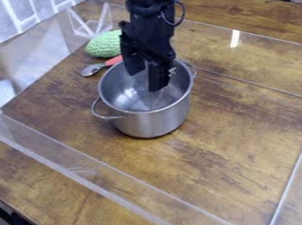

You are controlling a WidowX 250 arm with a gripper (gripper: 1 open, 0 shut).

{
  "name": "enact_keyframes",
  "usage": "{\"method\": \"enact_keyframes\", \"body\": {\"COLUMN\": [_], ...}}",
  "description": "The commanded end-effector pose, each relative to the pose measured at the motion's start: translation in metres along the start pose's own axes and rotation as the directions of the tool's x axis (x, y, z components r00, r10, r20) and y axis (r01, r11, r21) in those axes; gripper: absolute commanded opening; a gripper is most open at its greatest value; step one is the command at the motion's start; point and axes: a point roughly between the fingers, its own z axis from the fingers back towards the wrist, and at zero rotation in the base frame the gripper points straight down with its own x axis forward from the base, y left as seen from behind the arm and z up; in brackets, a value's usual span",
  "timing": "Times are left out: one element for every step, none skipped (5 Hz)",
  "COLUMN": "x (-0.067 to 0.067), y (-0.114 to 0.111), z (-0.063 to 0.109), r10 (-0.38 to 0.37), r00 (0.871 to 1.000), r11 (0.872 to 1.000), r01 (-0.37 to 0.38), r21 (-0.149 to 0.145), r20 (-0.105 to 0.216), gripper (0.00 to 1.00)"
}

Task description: Move the pink spoon to the left side of the table

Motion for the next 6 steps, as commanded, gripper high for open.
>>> {"method": "enact_keyframes", "body": {"x": [0.0157, 0.0170, 0.0183, 0.0194, 0.0202, 0.0211], "y": [0.0015, 0.0009, 0.0002, -0.0001, -0.0003, -0.0004], "z": [0.0313, 0.0309, 0.0303, 0.0304, 0.0296, 0.0288], "r10": [-0.016, -0.016, -0.016, -0.017, -0.017, -0.016], "r00": [0.995, 0.995, 0.995, 0.995, 0.995, 0.995], "r11": [0.999, 0.999, 0.999, 0.999, 0.999, 0.999], "r01": [0.012, 0.012, 0.012, 0.013, 0.012, 0.012], "r21": [0.042, 0.043, 0.045, 0.046, 0.047, 0.047], "r20": [0.096, 0.097, 0.097, 0.098, 0.099, 0.099], "gripper": [0.00, 0.00, 0.00, 0.00, 0.00, 0.00]}}
